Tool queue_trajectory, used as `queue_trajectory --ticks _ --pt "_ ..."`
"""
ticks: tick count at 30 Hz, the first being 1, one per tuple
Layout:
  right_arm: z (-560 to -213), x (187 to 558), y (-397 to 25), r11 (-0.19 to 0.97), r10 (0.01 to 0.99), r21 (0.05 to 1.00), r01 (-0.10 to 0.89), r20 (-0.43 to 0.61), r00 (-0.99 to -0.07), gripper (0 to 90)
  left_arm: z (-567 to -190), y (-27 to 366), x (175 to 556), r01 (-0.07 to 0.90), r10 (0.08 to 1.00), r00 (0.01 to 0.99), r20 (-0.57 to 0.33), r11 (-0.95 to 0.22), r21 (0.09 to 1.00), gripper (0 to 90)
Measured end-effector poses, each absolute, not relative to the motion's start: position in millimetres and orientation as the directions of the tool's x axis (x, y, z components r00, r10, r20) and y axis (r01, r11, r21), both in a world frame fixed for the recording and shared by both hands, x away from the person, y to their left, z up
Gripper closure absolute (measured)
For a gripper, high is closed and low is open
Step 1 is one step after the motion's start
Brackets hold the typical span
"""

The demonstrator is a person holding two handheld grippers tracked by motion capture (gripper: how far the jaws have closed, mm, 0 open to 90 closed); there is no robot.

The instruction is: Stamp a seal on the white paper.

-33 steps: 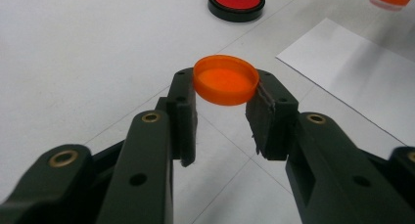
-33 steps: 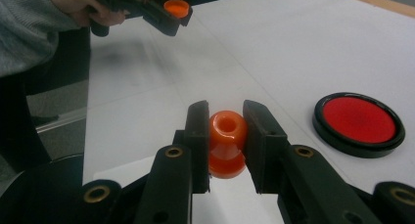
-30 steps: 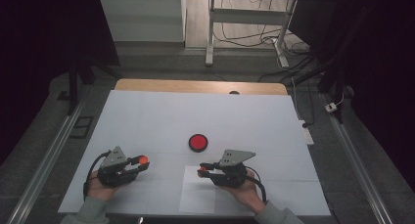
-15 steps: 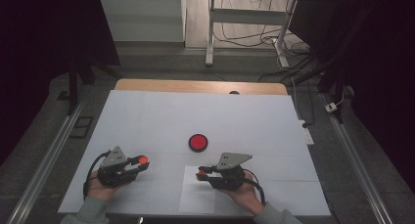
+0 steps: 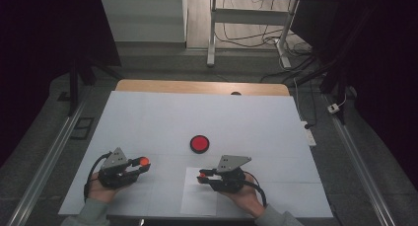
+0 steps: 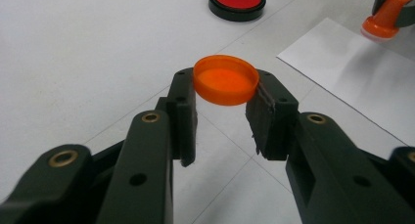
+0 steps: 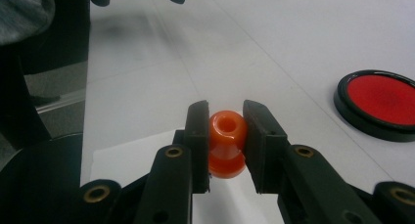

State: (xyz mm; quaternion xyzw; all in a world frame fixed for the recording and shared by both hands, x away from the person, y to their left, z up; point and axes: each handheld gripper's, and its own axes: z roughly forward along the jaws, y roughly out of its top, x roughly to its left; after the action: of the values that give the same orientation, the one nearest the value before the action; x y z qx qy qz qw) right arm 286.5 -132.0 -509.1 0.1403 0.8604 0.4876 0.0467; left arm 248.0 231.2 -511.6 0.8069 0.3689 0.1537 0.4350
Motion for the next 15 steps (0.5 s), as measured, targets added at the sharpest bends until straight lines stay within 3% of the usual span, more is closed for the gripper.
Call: queue_trajectory --ticks 15 --pt "-518.5 286.6 -127.9 0.530 0.283 0.824 0.201 0.052 -0.958 72.5 -511.9 231.4 248.1 0.462 0.729 0.681 -0.073 -0.350 0.815 64.5"
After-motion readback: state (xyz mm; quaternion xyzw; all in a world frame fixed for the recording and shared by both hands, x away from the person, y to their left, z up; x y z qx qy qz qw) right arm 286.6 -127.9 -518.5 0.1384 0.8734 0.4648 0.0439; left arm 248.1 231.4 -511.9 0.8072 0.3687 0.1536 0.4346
